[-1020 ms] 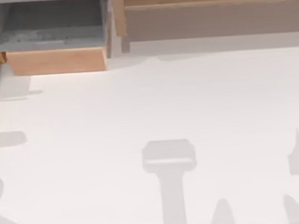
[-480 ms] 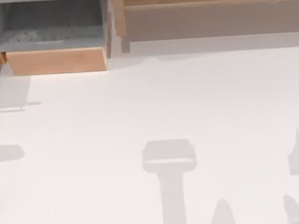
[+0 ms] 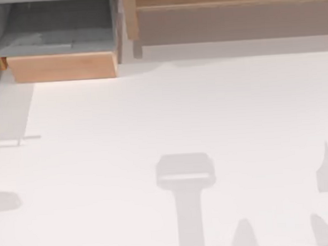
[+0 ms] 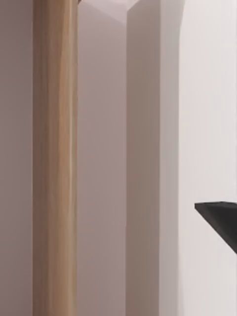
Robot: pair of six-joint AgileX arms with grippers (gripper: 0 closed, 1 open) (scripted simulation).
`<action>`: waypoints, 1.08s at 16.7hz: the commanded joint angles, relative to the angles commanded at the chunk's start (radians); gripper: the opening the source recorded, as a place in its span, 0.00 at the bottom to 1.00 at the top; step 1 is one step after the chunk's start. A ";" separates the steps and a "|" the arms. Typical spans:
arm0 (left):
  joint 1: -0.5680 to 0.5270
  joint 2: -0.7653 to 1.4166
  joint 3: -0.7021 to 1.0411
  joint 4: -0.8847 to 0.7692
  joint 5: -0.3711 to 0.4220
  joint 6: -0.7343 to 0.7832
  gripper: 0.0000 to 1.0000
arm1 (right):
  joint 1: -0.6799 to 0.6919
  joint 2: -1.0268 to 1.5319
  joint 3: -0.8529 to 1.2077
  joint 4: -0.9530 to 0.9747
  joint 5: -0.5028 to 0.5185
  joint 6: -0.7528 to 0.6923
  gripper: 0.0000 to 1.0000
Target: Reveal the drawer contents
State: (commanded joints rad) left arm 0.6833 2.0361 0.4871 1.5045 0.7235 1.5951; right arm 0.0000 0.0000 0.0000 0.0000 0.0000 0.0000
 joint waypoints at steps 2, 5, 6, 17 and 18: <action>0.000 0.000 0.000 0.000 0.000 0.000 0.00 | 0.000 0.000 0.000 0.000 0.000 0.000 1.00; 0.000 0.000 0.000 0.000 0.000 0.000 0.23 | 0.000 0.000 0.000 0.000 0.000 0.000 1.00; 0.000 0.000 0.000 0.000 0.000 0.000 0.30 | 0.000 0.000 0.000 0.000 0.000 0.000 1.00; 0.000 0.000 0.000 0.000 0.000 0.000 1.00 | 0.000 0.000 0.000 0.000 0.000 0.000 1.00; 0.000 0.000 0.000 0.000 0.000 0.000 1.00 | 0.000 0.000 0.000 0.000 0.000 0.000 1.00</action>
State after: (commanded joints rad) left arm 0.6833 2.0361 0.4871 1.5045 0.7235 1.5951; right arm 0.0000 0.0000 0.0000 0.0000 0.0000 0.0000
